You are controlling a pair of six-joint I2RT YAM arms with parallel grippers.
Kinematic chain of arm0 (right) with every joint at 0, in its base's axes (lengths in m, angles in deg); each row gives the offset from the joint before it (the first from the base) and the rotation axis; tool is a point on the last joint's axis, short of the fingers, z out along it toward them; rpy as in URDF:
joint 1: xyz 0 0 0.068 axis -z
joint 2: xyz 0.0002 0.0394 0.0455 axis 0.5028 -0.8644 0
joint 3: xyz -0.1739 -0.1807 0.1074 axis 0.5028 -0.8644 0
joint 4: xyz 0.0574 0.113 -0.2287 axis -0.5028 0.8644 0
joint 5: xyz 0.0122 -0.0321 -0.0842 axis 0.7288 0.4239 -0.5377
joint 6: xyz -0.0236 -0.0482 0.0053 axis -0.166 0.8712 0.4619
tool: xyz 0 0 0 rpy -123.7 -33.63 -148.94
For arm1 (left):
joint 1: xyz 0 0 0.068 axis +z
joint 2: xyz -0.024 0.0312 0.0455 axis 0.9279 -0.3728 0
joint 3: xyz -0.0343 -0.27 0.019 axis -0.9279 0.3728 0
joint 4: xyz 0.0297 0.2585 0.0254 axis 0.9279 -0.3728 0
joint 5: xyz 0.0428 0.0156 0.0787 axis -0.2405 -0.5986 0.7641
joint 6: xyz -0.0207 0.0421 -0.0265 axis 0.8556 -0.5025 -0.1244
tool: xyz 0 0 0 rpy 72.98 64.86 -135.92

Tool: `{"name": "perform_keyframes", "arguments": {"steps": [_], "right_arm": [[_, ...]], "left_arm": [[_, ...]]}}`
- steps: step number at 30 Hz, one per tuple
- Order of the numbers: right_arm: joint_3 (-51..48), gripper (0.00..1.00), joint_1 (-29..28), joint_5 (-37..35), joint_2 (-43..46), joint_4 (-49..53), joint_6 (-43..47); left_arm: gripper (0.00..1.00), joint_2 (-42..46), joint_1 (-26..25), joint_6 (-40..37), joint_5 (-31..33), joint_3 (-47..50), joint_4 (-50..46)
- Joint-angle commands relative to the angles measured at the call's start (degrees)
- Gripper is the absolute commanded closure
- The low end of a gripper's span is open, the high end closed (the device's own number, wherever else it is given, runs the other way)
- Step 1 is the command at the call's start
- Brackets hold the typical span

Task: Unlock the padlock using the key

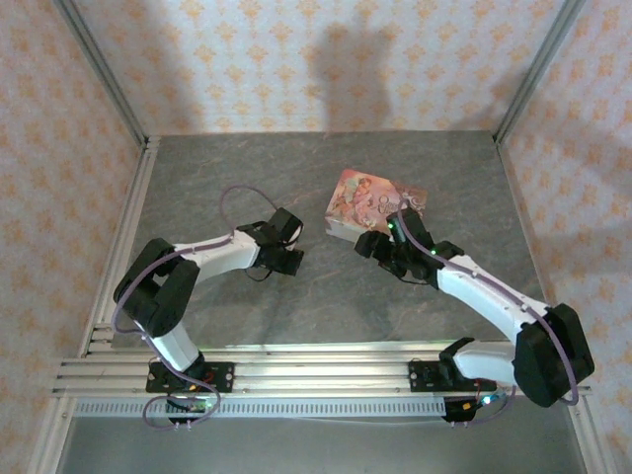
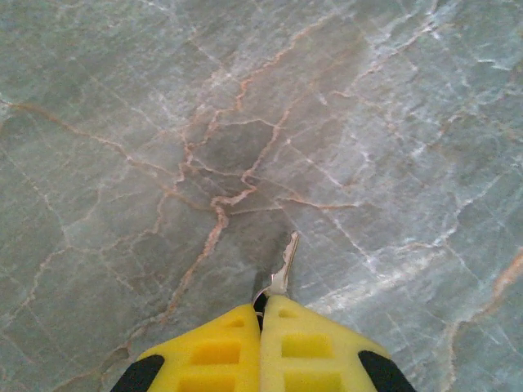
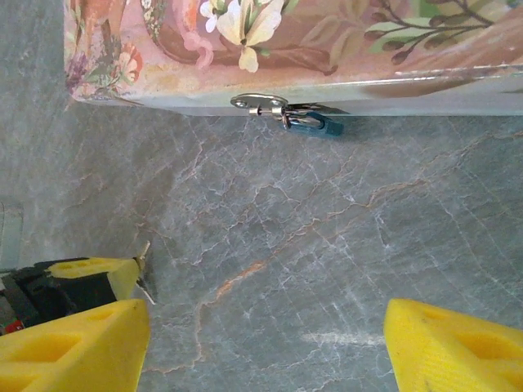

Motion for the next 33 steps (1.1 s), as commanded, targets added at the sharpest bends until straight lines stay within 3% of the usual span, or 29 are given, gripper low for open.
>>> {"name": "perform_keyframes", "arguments": {"steps": [1,11,19,30,33], "right_arm": [[-1.42,0.25,1.1,2.05,2.79,-2.97,-1.15],[-2.74,0.26,1.68,3.59,4.72,-5.35,-1.43],[-3.02,0.25,2.2,5.96,8.42,-7.21,-1.25],[-0.18,0.26,2.47,24.99,8.98,-18.12,-0.75],[0.24,0.32,2.47,30.38,7.95,-22.88,-2.4]], "left_arm": [[1.0,2.58,-0.63,0.15,-1.78,0.97,2.24],[1.0,3.78,-0.64,-0.07,-3.24,0.98,2.45],[1.0,10.73,-0.61,1.45,-7.04,0.93,2.25],[1.0,21.12,-0.62,9.98,-22.24,2.59,15.81],[1.0,22.32,-0.57,11.77,-27.48,3.33,20.44]]}}
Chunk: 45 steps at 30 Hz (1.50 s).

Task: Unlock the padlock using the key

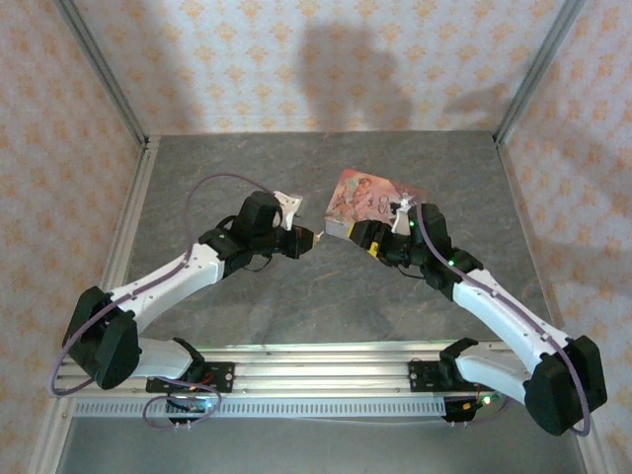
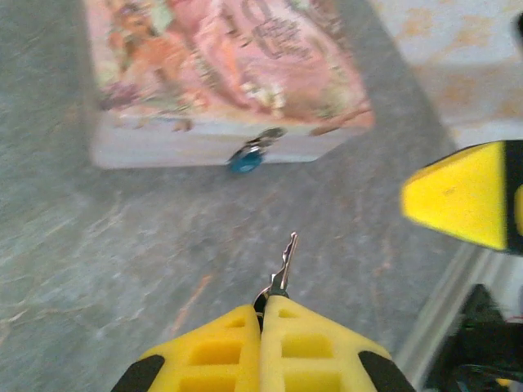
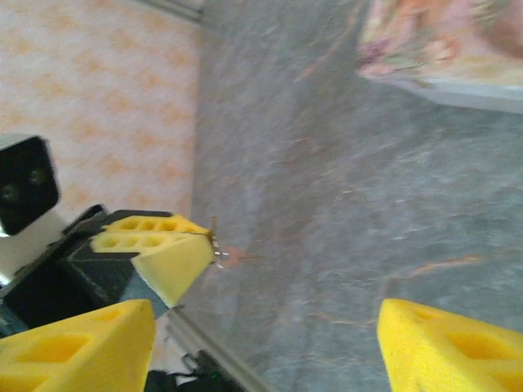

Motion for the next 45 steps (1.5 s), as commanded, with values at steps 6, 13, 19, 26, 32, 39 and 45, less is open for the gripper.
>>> {"name": "perform_keyframes", "arguments": {"steps": [6,13,19,26,32,39,45], "right_arm": [[2.98,0.48,0.24,13.14,-2.15,-10.62,-2.3],[4.21,0.53,-0.1,13.35,-2.48,-8.09,-0.81],[6.62,0.6,-1.37,12.47,-3.81,-3.09,2.85],[8.04,0.74,-2.47,12.69,-5.27,-1.16,4.18],[8.74,0.71,-2.66,11.32,-4.71,2.25,5.79],[8.86,0.53,-2.66,7.62,-3.75,6.62,8.44],[8.85,0.63,-2.93,8.49,-4.17,5.85,8.38]], "left_arm": [[1.0,2.81,-0.57,2.83,-12.58,1.0,7.83],[1.0,3.01,-0.81,1.62,-14.34,0.12,4.9],[1.0,2.23,-1.57,0.16,-15.3,-1.24,2.3],[1.0,2.7,-1.87,-0.05,-14.88,-1.74,1.51],[1.0,3.3,-1.85,-0.35,-14.24,-1.94,0.5],[1.0,4.46,-1.86,-0.28,-12.5,-1.86,0.45],[1.0,4.35,-1.88,0.08,-13.0,-1.77,0.68]]}}
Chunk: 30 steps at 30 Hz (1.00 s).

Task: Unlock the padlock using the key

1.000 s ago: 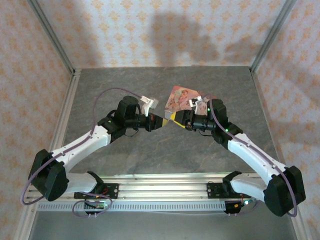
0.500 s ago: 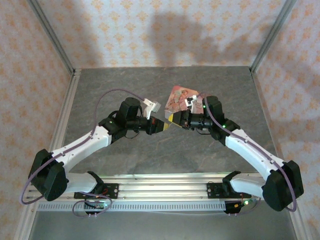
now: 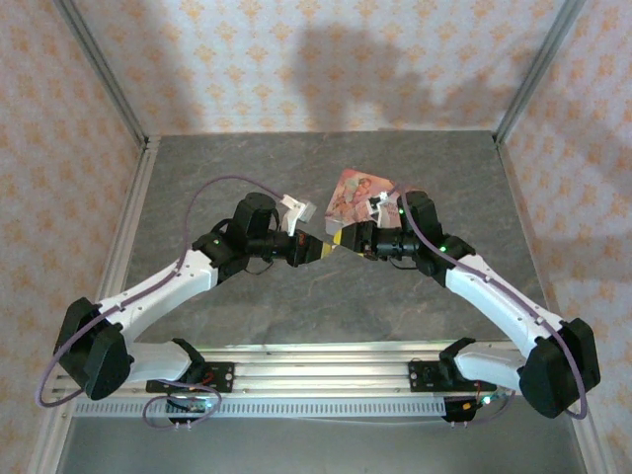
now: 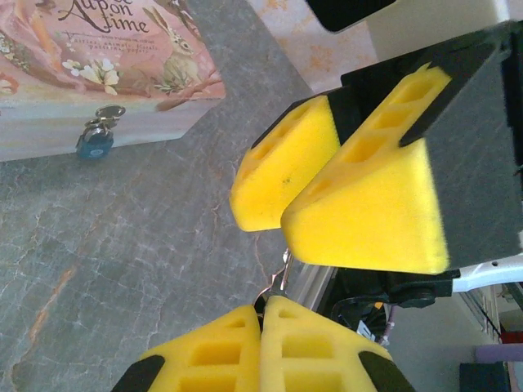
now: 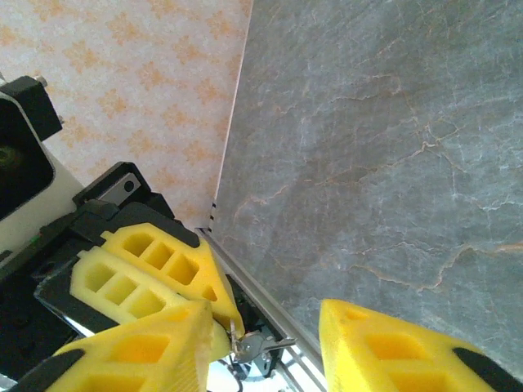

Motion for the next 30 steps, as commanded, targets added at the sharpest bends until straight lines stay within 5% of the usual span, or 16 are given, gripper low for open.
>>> {"name": "perform_keyframes", "arguments": {"steps": [1,6,11,18,23,30], "right_arm": [[1.58,0.65,-0.55,-0.17,0.98,-0.22,0.93],[1.89,0.76,-0.82,1.04,0.35,-1.12,0.6],[1.85,1.0,-0.91,1.62,0.18,-1.81,0.17],[2.6,1.0,-0.91,-2.27,1.31,1.89,4.67],[5.93,1.0,-0.91,-9.6,3.95,11.99,16.72],[15.83,1.0,-1.26,-23.41,3.41,26.92,33.34]], "left_arm": [[1.0,1.06,-0.28,-0.86,0.28,-1.85,-0.09],[1.0,1.15,-0.28,-0.77,0.19,-1.62,-0.01],[1.0,0.98,-0.28,-0.86,0.71,-1.67,-0.18],[1.0,1.75,-0.3,-0.38,4.78,-1.55,-1.87],[0.59,4.04,-0.28,1.68,12.43,-0.73,-2.79],[0.39,11.02,-0.28,6.44,25.92,3.93,-2.17]]}}
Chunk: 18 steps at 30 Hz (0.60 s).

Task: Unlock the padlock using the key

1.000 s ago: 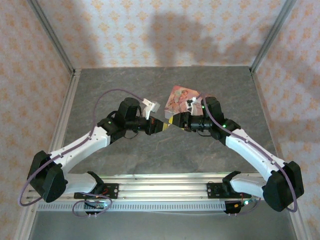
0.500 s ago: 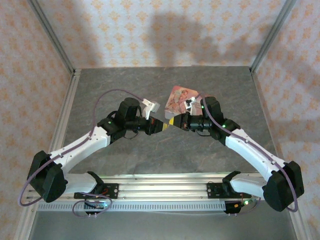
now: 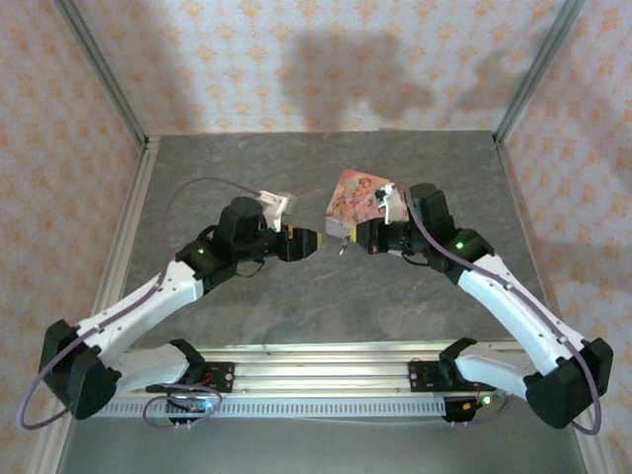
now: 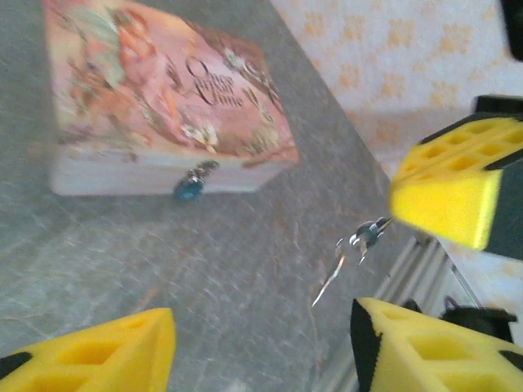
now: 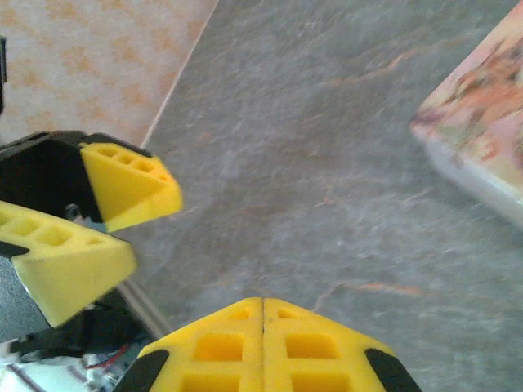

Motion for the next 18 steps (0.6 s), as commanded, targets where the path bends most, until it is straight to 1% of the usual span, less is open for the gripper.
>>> {"name": "perform_keyframes", "arguments": {"steps": [1,3,6,8,10,13,15,16,18], "right_arm": [[5.87,1.0,-0.52,-9.13,-1.11,9.28,10.92],[7.97,1.0,-1.03,-11.15,-2.03,10.74,13.21],[10.33,1.0,-3.2,-16.56,-2.93,12.17,17.42],[11.77,1.0,-4.34,-19.07,-3.56,13.52,20.25],[12.61,1.0,-4.95,-18.98,-3.94,14.48,22.92],[12.59,1.0,-5.05,-14.25,-3.3,13.89,24.88],[11.6,1.0,-5.05,-8.76,-2.34,12.06,25.13],[10.81,1.0,-5.05,-4.95,-1.7,10.73,25.05],[9.75,1.0,-5.05,0.01,-1.23,8.63,24.15]], "left_arm": [[0.38,3.14,-0.03,1.29,8.97,1.89,-1.31],[0.37,3.73,-0.02,-1.54,9.52,1.35,-4.3],[0.37,4.64,-0.02,-4.8,10.19,0.87,-7.92],[0.36,6.42,-0.02,-6.18,7.82,2.17,-5.94],[0.36,8.64,-0.02,-6.76,5.25,3.97,-2.06],[0.34,10.0,-0.02,-7.6,1.24,4.95,1.66],[0.35,9.29,-0.02,-7.78,-2.9,4.91,3.86],[0.35,8.73,-0.02,-7.36,-5.26,5.08,5.88],[0.35,7.54,-0.02,-5.43,-9.04,6.14,11.23]]}}
